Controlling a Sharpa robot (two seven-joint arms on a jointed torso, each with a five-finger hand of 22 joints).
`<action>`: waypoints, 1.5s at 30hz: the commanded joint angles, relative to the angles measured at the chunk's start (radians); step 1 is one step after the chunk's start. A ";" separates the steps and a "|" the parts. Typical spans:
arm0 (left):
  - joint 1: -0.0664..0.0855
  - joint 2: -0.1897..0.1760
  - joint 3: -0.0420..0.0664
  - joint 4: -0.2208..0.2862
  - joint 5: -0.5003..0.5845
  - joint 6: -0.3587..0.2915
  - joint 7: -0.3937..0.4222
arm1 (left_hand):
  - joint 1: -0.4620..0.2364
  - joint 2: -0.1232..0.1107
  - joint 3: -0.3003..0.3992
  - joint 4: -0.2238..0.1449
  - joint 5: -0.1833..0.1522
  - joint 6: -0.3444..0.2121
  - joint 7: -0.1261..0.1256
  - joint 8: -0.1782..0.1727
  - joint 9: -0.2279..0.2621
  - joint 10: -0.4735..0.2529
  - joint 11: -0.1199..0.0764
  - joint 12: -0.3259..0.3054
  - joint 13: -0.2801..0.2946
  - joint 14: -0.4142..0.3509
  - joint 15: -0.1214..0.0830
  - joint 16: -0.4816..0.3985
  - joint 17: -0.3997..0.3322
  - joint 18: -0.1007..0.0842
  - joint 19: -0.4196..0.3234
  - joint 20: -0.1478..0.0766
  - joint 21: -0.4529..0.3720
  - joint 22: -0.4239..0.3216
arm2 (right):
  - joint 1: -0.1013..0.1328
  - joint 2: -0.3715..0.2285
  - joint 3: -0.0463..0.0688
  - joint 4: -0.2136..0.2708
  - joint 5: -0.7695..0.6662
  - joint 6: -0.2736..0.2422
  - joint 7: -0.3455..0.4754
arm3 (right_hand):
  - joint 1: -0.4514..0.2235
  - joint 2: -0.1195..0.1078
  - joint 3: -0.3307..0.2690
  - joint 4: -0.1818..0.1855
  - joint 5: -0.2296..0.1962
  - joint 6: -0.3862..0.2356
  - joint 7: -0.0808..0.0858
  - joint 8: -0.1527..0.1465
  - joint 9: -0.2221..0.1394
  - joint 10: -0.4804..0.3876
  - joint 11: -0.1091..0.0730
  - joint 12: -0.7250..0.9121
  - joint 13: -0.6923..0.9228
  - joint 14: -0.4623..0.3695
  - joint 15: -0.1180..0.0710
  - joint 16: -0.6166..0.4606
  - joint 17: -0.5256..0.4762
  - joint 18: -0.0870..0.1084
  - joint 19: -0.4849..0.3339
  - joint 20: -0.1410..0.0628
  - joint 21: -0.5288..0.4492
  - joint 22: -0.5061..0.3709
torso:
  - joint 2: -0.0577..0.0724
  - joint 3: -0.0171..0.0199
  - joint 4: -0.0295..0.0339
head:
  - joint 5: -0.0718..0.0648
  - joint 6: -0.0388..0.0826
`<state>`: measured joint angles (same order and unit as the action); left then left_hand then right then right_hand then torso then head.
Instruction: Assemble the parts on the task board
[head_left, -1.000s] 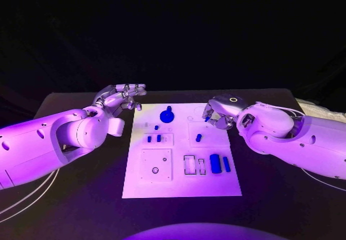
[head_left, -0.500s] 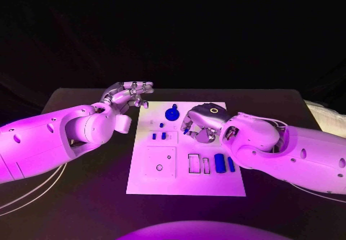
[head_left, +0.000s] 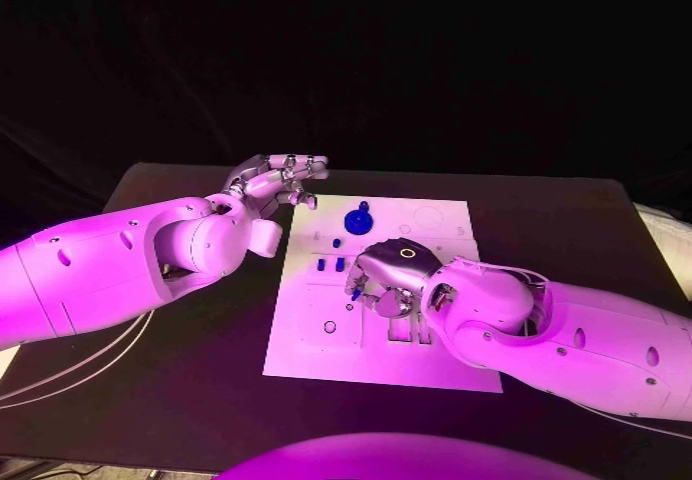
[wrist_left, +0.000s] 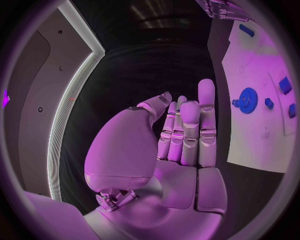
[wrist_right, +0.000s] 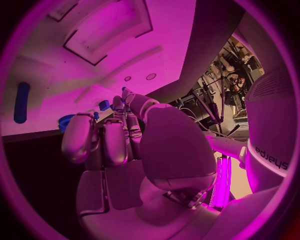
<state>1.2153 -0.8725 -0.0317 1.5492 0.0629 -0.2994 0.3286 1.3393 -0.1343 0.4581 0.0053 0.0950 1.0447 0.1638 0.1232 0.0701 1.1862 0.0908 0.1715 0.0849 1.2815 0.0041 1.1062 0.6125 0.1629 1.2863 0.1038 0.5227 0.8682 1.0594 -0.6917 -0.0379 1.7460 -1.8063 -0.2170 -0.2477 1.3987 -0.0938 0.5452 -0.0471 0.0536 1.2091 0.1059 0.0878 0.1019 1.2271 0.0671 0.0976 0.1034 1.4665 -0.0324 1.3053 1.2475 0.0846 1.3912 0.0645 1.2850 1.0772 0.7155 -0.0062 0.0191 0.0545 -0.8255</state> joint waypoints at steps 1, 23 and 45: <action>0.000 0.002 0.001 0.003 0.004 0.019 0.001 | 0.011 0.001 -0.008 -0.001 -0.004 -0.004 0.005 0.005 -0.001 -0.007 0.000 0.006 0.001 -0.006 0.001 -0.005 -0.001 0.019 -0.009 -0.001 -0.003 -0.001 | -0.006 0.008 -0.001 -0.009 -0.009 0.036 0.016 | -0.009 0.002 0.006 -0.001 0.006 0.001 0.009 -0.003 0.001 0.026 -0.017 0.000 -0.001 0.051 -0.001 0.001 -0.002 0.012 0.005 0.001 0.000 -0.003 | 0.000 0.0011 -0.0004 | 0.005 -0.003; 0.000 0.002 0.001 0.003 0.004 0.029 -0.007 | 0.011 0.001 -0.012 -0.001 -0.004 -0.007 0.007 0.004 -0.002 -0.010 0.001 0.007 0.001 -0.007 0.002 -0.006 -0.004 0.019 -0.009 0.000 -0.005 -0.002 | -0.018 0.040 -0.005 -0.046 -0.022 0.067 0.004 | -0.012 0.003 0.005 -0.002 0.006 0.000 0.011 -0.004 0.001 0.025 -0.016 -0.003 -0.003 0.051 0.000 0.001 -0.003 0.013 0.004 0.002 -0.002 -0.006 | 0.000 0.0011 -0.0007 | 0.013 -0.017; 0.000 -0.002 0.001 0.005 0.004 0.031 -0.019 | 0.002 0.001 -0.027 0.005 -0.005 -0.012 0.009 0.004 -0.002 -0.016 0.004 0.011 0.000 -0.011 0.005 -0.008 -0.011 0.018 -0.009 0.002 -0.010 -0.006 | -0.018 0.047 -0.009 -0.056 -0.020 0.068 -0.024 | -0.083 -0.056 -0.071 0.012 0.030 -0.156 0.054 -0.028 -0.035 -0.195 0.039 -0.032 -0.041 0.041 0.045 -0.019 -0.036 0.023 -0.018 0.043 -0.040 -0.063 | -0.001 0.0015 -0.0014 | 0.010 -0.019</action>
<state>1.2151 -0.8751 -0.0316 1.5515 0.0631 -0.2874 0.3107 1.3393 -0.1343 0.4366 0.0096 0.0950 1.0375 0.1708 0.1231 0.0695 1.1754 0.0945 0.1774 0.0846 1.2780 0.0078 1.1027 0.6024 0.1628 1.2827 0.1074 0.5173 0.8637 1.0445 -0.6421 -0.0444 1.6955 -1.8156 -0.1510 -0.2489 1.3148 -0.1412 0.4780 -0.0355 0.0793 1.0592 0.1600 0.0653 0.0679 1.0407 0.1057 0.0631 0.0612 1.4684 0.0057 1.2917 1.2120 0.1000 1.3750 0.0990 1.2489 1.0158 0.7149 -0.0053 0.0180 0.0642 -0.8445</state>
